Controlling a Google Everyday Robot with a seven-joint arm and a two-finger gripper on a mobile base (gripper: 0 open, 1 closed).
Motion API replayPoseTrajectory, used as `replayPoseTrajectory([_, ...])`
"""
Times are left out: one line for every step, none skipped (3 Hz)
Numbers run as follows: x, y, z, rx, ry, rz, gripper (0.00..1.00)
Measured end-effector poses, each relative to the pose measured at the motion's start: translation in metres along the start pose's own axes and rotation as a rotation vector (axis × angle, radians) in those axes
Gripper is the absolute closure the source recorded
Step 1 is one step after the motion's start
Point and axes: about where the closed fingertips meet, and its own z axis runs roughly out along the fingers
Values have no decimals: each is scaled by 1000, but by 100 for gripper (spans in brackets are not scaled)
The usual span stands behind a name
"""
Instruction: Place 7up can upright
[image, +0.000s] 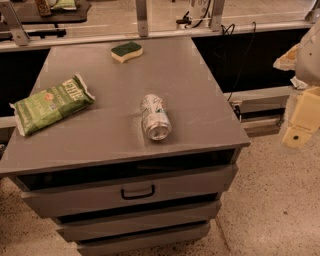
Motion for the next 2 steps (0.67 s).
replayPoseTrajectory([0,0,0,0,0,0,0])
replayPoseTrajectory([-13,-9,15,-22,-52,9,0])
